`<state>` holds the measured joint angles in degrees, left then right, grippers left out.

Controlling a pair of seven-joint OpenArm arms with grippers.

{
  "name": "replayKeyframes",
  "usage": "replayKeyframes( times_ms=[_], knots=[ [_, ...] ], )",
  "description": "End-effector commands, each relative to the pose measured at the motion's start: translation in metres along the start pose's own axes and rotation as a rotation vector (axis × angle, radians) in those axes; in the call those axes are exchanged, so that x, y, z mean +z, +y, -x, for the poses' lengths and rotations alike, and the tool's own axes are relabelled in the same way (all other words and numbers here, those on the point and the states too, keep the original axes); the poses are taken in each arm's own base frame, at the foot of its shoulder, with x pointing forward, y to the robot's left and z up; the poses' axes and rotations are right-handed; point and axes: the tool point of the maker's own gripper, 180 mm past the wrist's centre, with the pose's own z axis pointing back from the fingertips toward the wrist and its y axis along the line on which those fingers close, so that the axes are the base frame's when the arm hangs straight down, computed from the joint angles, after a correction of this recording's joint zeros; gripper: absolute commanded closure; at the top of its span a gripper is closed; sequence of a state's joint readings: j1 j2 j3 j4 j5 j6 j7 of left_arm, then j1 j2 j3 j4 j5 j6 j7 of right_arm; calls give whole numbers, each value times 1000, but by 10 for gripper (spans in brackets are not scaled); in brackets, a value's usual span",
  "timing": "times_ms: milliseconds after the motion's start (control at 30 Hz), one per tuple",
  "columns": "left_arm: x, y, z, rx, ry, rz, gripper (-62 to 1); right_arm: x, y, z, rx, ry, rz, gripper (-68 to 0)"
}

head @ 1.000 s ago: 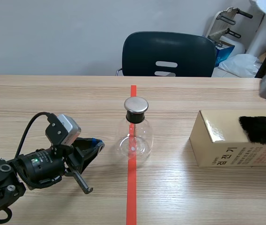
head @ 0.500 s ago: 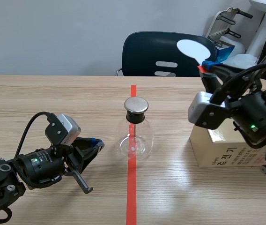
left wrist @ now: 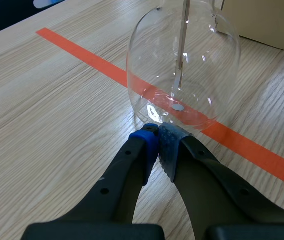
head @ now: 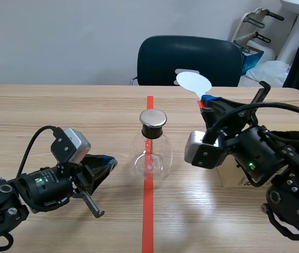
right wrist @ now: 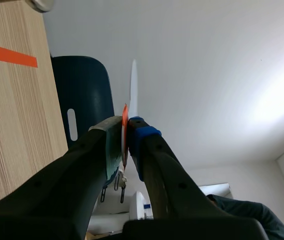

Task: Do the electroscope experiment.
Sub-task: 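Bring the plate to the electroscope and point at the metal foil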

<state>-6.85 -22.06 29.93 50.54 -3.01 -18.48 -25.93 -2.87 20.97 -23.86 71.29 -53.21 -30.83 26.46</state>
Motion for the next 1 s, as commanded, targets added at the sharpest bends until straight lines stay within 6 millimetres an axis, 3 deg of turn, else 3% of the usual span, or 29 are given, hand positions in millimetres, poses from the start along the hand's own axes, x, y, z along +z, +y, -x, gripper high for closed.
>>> replayKeyframes(
  times_ms=[0,433,967],
  knots=[
    [-4,4,-16,-6,-52,-6,-18,-4,-12,6,26,8,35,-6],
    [-4,4,-16,-6,-52,-6,-18,-4,3,-5,59,-41,-38,-6],
    [-4,4,-16,-6,-52,-6,-18,2,11,-43,100,-254,-69,-6]
  ],
)
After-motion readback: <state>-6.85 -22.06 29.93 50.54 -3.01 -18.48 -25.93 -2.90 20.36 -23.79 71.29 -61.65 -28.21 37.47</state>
